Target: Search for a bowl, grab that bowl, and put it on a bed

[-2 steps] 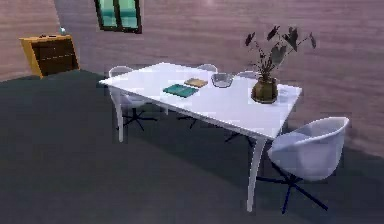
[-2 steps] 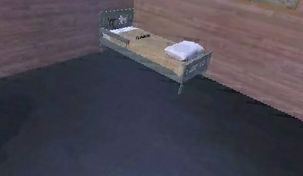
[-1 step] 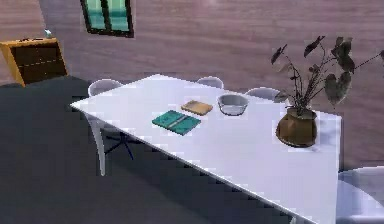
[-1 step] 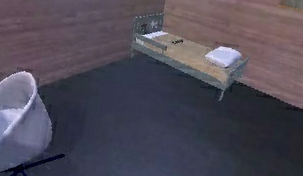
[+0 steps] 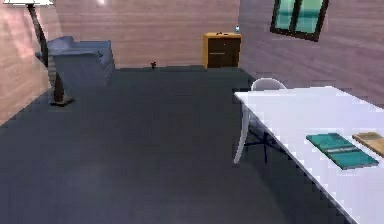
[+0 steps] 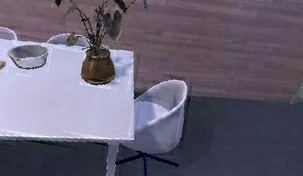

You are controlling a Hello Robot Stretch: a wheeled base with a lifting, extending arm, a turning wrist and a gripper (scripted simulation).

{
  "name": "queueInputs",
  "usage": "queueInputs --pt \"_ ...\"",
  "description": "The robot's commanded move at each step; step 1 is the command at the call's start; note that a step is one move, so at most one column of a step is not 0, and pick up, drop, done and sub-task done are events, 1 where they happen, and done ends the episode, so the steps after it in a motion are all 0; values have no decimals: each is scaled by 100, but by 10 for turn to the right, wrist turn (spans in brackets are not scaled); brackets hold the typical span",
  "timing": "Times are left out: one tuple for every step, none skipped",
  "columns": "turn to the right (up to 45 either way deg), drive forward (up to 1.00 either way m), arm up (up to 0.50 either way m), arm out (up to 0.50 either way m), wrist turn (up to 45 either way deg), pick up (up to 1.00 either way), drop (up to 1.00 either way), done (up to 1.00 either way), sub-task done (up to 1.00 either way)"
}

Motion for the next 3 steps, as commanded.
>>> queueInputs --pt "-300 0 0 0 0 0 0 0 0" --pt "450 0 0 0 0 0 0 0 0" --pt "90 0 0 0 0 0 0 0 0"
